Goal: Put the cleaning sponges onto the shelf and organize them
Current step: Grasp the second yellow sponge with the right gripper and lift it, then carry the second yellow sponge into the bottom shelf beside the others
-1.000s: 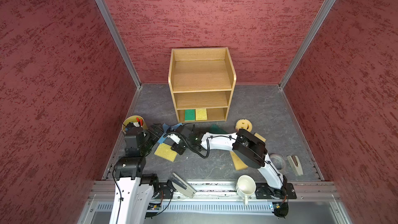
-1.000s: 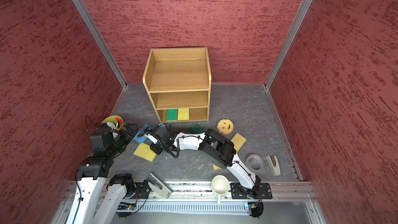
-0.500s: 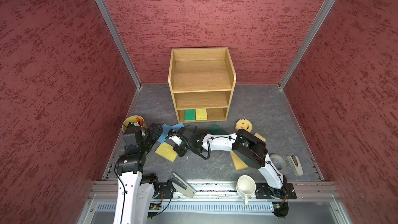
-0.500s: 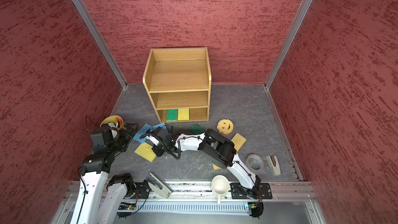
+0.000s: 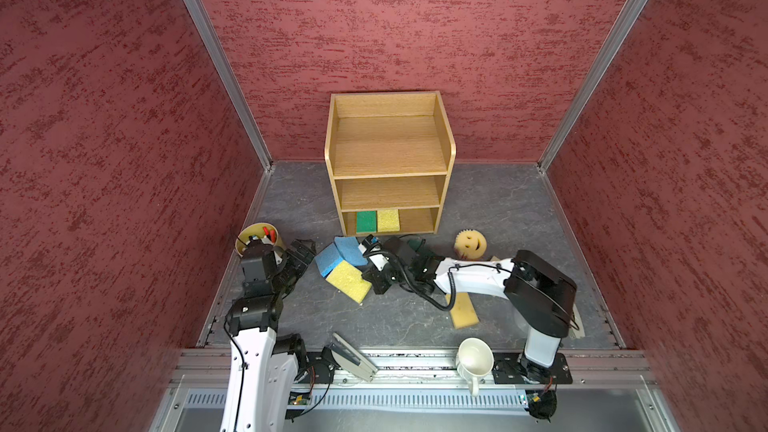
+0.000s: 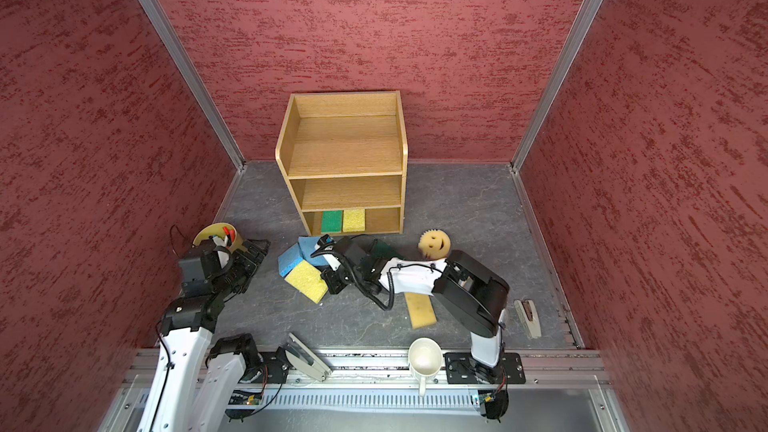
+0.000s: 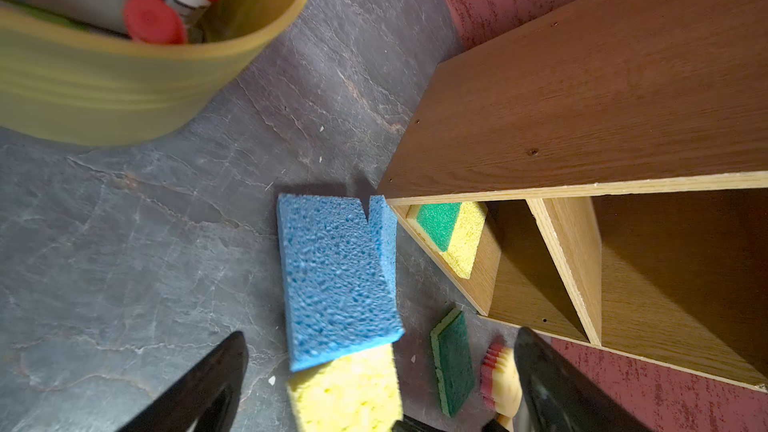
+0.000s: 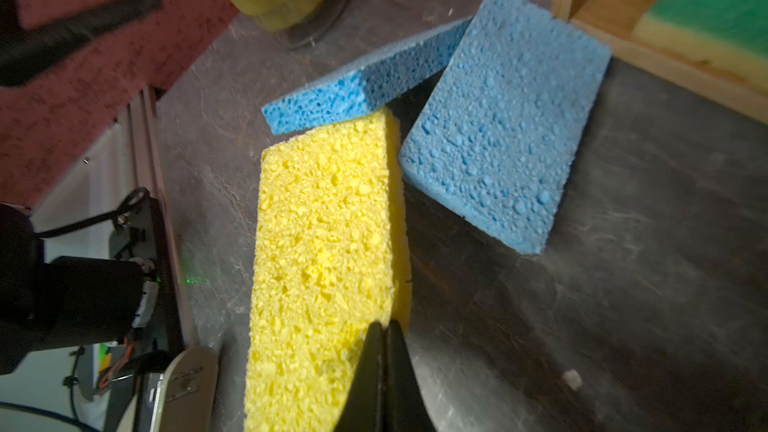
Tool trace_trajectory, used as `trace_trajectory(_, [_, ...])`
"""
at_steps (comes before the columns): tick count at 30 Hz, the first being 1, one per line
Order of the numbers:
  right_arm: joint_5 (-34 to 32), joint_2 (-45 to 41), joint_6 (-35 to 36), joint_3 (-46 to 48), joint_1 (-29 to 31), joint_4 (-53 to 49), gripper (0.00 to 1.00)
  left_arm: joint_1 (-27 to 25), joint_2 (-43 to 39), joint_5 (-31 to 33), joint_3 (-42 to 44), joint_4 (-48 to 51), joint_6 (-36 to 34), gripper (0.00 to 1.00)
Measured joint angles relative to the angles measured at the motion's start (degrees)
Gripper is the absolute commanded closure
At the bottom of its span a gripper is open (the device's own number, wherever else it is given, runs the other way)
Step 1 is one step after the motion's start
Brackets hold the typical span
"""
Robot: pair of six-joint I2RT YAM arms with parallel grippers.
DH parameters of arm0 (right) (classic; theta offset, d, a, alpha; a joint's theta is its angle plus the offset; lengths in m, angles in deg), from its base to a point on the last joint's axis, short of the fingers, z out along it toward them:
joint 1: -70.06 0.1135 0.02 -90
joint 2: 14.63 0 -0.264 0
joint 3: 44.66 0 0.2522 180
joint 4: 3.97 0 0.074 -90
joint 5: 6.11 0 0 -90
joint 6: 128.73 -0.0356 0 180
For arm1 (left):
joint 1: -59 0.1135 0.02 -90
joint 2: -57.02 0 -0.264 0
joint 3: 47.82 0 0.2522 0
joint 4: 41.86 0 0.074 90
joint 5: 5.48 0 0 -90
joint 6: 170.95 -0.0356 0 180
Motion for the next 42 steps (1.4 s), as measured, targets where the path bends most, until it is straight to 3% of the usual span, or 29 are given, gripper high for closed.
trace_trajectory(13, [1.77, -8.81, -2.34, 7.61, -1.79, 2.84, 1.0, 0.07, 0.46, -1.36, 2.99, -2.58, 0.04, 0.02])
trace_trajectory(18, [-1.01, -15.52, -2.95, 12.28, -2.32, 1.33, 1.0, 0.07, 0.48, -1.57, 3.52, -3.48, 0.22, 0.02])
trace_trajectory(24, [-8.09, -23.69, -3.41, 17.88, -6.49, 0.28, 1.0, 0.07, 0.79, -2.38, 4.04, -4.46, 0.48, 0.04])
trace_trajectory(29, [-17.9, -26.99, -6.43, 21.0, -11.67, 0.35, 1.0, 0.07, 0.72, -3.67, 6.86, -6.99, 2.16, 0.15])
trace_trajectory(34, [-26.82, -26.32, -10.71, 22.03, -13.35, 2.62, 1.0, -0.15, 0.66, -4.68, 9.68, -8.09, 4.04, 0.16])
trace_trajectory(42, [-33.29, -18.99, -13.4, 19.15, -13.38, 6.34, 1.0, -1.6, 0.5, -5.01, 9.88, -10.08, 5.22, 0.16])
